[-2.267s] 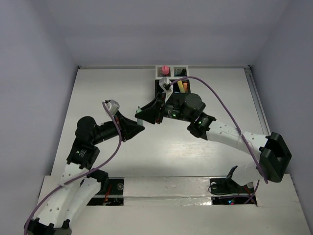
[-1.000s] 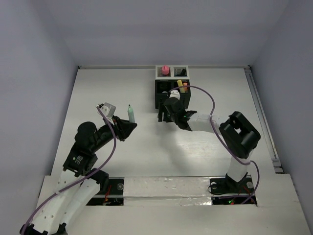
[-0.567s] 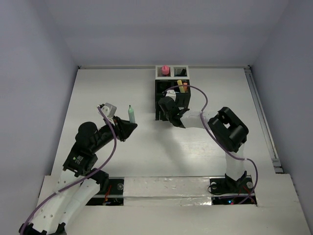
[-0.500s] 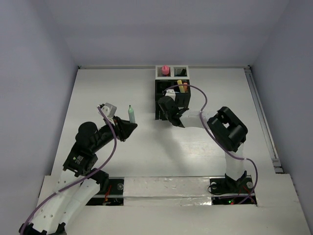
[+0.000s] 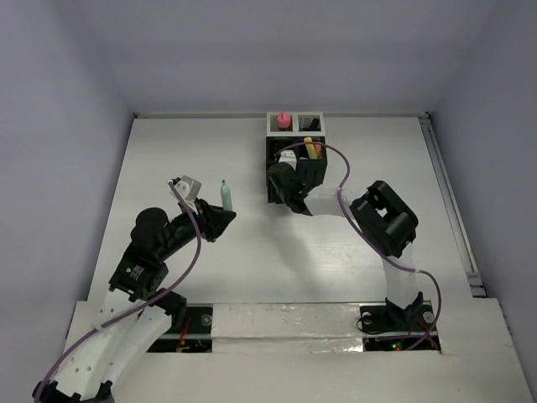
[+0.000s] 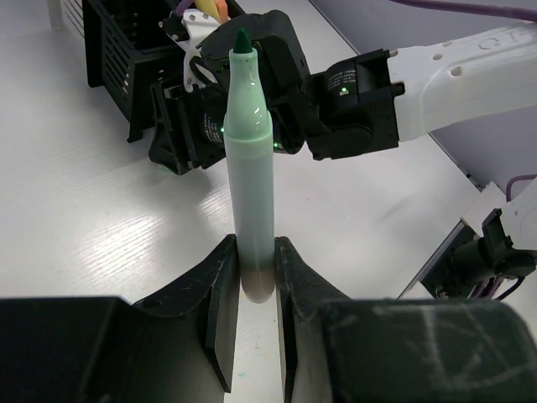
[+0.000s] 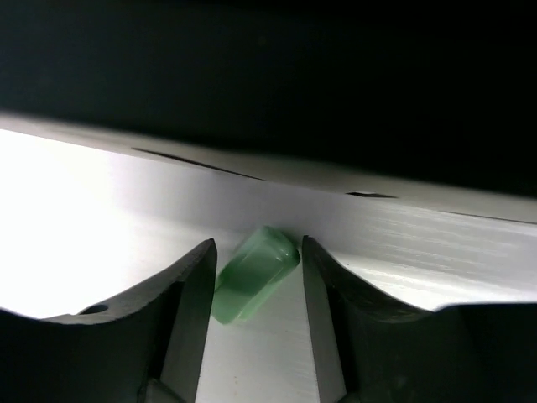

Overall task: Sort the stationery into containers
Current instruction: Move the pen cap to the center of the board.

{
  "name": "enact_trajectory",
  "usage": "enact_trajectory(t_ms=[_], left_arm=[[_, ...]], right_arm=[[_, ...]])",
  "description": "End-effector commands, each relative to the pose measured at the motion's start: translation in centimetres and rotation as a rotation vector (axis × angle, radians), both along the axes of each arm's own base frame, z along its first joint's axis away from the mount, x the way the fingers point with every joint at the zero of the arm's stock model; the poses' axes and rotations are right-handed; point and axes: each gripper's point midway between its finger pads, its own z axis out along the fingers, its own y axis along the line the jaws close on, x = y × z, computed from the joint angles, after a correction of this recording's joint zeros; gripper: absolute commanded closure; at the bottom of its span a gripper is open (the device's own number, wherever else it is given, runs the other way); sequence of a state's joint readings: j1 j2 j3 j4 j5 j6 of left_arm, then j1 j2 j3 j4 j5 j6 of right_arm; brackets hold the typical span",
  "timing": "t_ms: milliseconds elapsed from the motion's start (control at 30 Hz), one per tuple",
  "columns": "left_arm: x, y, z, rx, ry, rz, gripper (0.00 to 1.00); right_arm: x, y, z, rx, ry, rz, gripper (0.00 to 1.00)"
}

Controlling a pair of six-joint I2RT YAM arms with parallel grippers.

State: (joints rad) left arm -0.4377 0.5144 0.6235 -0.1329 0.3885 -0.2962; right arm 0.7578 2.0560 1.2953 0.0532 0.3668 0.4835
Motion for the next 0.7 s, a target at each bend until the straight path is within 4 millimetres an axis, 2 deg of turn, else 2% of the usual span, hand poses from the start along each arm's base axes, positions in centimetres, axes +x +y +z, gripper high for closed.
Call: enact_trajectory(t_ms=[0,33,100,167,233,267,367,400,433,467,600,667], left_arm=[[-0.1,-0.1,3.2,-0.031,-0.086,-0.008,1.0],[0.0,-0.1,3.2,-0.031,-0.086,-0.006,1.0],[-0.1,-0.1,3.2,-0.031,-0.085,-0.008,1.0],[-0.1,-0.1,3.2,-0.031,-0.086,-0.009,1.0],[-0.1,-0.1,3.3,-0.033,-0.089,-0.009,1.0],[-0.1,-0.1,3.3,-0.033,-0.089,-0.009,1.0],[-0.1,-0.2,3.2,-0.033,-0.087,-0.012,1.0],[-0.1,-0.2,3.2,-0.033,-0.087,-0.012,1.0],[-0.1,-0.2,3.3,-0.034,-0.088,-0.012,1.0],[-0.1,-0.2,3.3,-0.034,-0.088,-0.014,1.0],[0.0,-0.1,3.2,-0.034,-0.084,-0.009,1.0],[0.0,-0.1,3.1,-0.033,-0.081,-0.01,1.0]], right_arm=[[-0.4,0.4,0.0,-0.031,0.003,0.041,0.52],[-1.0,0.4,-0.3,-0.051,0.005,0.064,0.55],[-1.9,1.2,0.8,-0.034,-0.009,0.127,0.57],[-3.6,1.6,0.7,-0.05,0.002,0.209,0.57],[-5.1,2.1,1.5,-0.058,0.004,0.293,0.57],[-6.9,2.6,0.9,-0.067,0.03,0.348,0.58],[-9.3,2.0,1.3,-0.082,0.073,0.406,0.57],[-10.4,1.3,0.6,-0.088,0.107,0.416,0.54],[-10.8,1.2,1.2,-0.073,0.108,0.422,0.52],[-11.4,0.7,0.8,-0.083,0.132,0.424,0.47],[-12.3,0.0,0.8,-0.104,0.164,0.435,0.36],[-12.6,0.4,1.0,-0.107,0.176,0.445,0.34]])
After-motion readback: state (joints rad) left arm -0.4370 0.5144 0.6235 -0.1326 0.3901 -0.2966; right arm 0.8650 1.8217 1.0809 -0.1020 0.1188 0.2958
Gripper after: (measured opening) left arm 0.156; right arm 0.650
